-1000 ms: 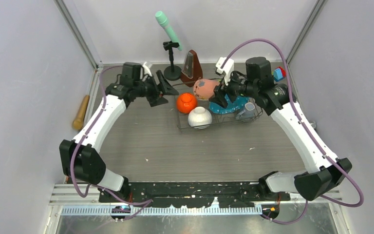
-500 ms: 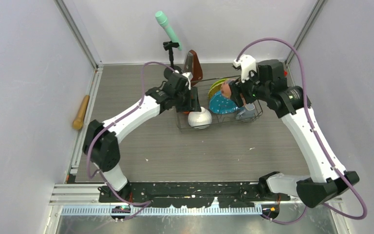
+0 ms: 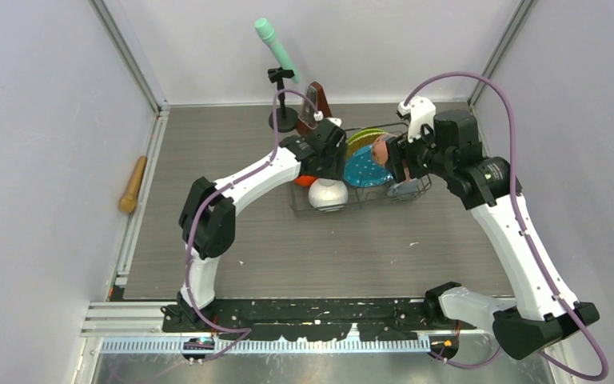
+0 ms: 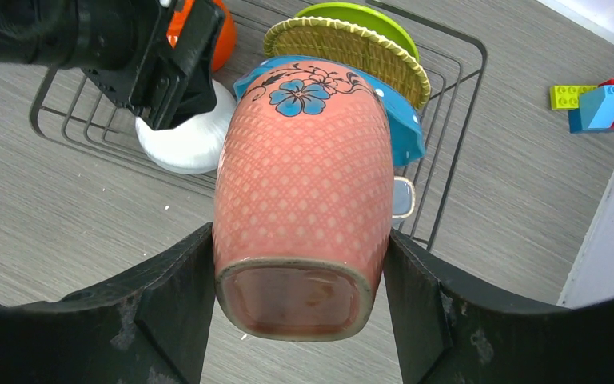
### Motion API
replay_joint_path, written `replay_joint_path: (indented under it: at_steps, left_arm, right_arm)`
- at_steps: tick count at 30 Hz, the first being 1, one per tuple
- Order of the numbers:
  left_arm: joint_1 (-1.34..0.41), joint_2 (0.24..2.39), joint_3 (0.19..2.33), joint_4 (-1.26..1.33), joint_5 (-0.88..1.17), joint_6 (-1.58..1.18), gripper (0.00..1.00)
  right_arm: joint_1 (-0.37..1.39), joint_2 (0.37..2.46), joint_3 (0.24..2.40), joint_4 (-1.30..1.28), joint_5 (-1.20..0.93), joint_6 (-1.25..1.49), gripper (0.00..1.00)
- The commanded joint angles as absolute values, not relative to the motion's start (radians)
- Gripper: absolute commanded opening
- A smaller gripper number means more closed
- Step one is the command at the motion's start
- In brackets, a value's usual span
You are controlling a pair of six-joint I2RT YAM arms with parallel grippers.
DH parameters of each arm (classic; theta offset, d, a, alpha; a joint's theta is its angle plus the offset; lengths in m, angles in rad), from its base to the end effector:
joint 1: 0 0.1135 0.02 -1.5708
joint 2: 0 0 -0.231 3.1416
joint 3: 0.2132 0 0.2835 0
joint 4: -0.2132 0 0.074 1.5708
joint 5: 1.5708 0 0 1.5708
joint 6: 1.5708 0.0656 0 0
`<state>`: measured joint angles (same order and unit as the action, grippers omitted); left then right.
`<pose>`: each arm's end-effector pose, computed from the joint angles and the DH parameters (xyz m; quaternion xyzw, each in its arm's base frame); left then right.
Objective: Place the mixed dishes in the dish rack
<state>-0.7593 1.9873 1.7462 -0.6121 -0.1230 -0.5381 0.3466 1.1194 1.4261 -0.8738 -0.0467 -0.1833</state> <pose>0.3597 -0.3303 0.2120 0.0817 0.9312 -0.1659 0.3141 0.2651 0.0990 0.3873 -0.2403 0.8429 0.0596 0.4776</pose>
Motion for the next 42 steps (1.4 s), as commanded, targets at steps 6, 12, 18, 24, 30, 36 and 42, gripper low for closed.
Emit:
replay_joint_path:
  at_steps: [6,12,18,24,30,36,42]
  left_arm:
    - [-0.776,2.004,1.753,-0.774,-0.282,-0.460,0.64]
    - [-0.762,2.025,1.781,-0.917,-0.385,-0.411,0.64]
    - [-0.726,1.943,1.724,-0.890,-0.382,-0.411,0.64]
    - [-0.683,1.881,1.708,-0.889,-0.303,-0.421,0.69]
    - [-0.651,1.772,1.641,-0.823,-0.213,-0.450,0.77]
    - [-0.624,1.706,1.611,-0.802,-0.174,-0.439,0.80]
    - [-0.599,1.728,1.625,-0.824,-0.128,-0.457,0.79]
  right_arm:
    - [0.347,1.236,1.500,-0.780,-0.117,-0.163,0.00]
    - [0.349,1.317,1.551,-0.806,-0.198,-0.220,0.00]
    - [0.381,1.426,1.637,-0.869,-0.272,-0.348,0.00]
    - [0.389,1.532,1.743,-0.991,-0.354,-0.480,0.00]
    - [0.403,1.581,1.758,-1.025,-0.379,-0.570,0.00]
    - [0.421,1.642,1.787,-1.047,-0.372,-0.658,0.00]
    - [0.425,1.712,1.852,-1.118,-0.370,-0.721,0.00]
